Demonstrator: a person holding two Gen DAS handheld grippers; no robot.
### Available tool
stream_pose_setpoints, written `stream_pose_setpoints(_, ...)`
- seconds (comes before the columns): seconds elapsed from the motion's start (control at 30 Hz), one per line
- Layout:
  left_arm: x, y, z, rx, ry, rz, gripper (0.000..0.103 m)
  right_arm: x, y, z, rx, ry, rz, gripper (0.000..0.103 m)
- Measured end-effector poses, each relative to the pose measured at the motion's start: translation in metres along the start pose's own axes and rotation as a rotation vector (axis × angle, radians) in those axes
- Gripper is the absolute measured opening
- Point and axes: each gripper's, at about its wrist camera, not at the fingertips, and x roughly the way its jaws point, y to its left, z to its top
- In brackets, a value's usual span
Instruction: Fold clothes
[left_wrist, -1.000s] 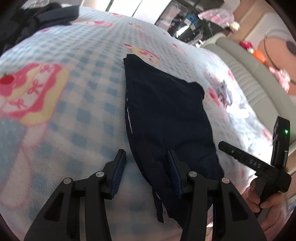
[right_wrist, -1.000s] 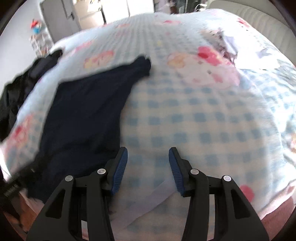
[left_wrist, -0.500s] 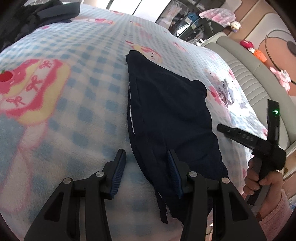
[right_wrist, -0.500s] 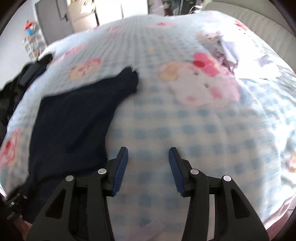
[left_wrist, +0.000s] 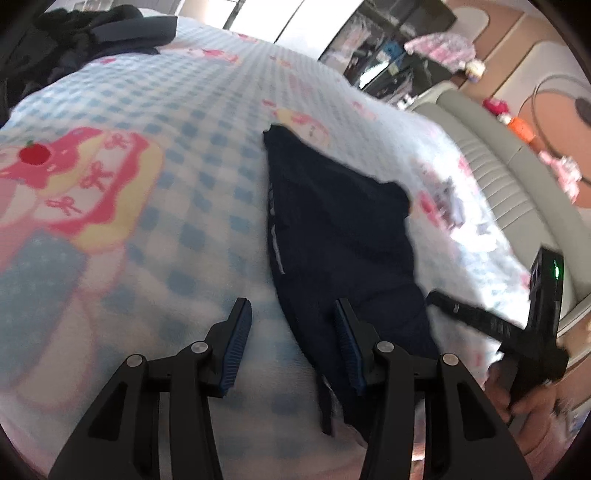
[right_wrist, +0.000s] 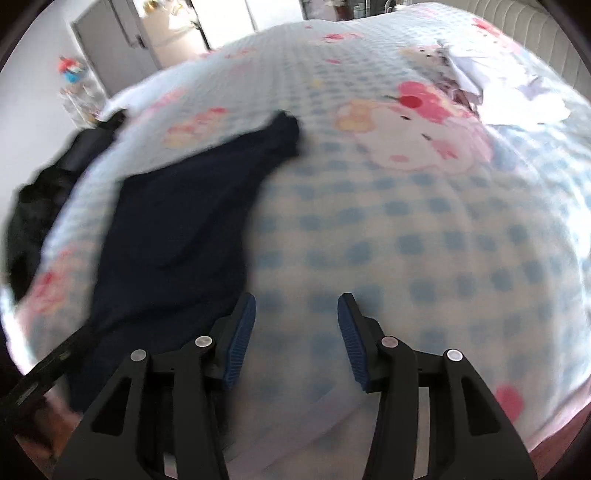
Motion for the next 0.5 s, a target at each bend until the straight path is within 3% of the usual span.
stream_pose_setpoints(0.1, -0.011, -0.004, -0.009, -0.031, 0.012, -0.095, 0.048, -0.016, 0.012, -0.016, -0.052, 0.001, 0.129, 0.049)
stream_pose_setpoints(0.17, -0.01, -0.012, -0.019, 0.011, 0.034, -0.068, 0.048, -0.012, 0.022, -0.029, -0.084, 0.042, 0.143, 0.05)
stream_pose_setpoints(0.23, -0.008, -0.016, -0.023, 0.059, 0.042, 0.038, 0.048, -0.004, 0.026, -0.043, -0.116, 0.08, 0.103, 0.05)
stream_pose_setpoints(0.3, -0.008, -0.008, -0.022, 0.032, 0.036, 0.107, 0.048, -0.002, 0.021, -0.051, -0.116, 0.084, 0.083, 0.05)
stream_pose_setpoints(0.4, -0.023, 0.009, -0.021, -0.071, -0.02, 0.077, 0.046, -0.018, 0.014, -0.052, -0.081, 0.045, 0.073, 0.05)
stream_pose_setpoints(0.5, -0.033, 0.006, -0.026, -0.095, -0.033, -0.043, 0.046, -0.033, 0.023, -0.052, -0.135, 0.0, 0.047, 0.052)
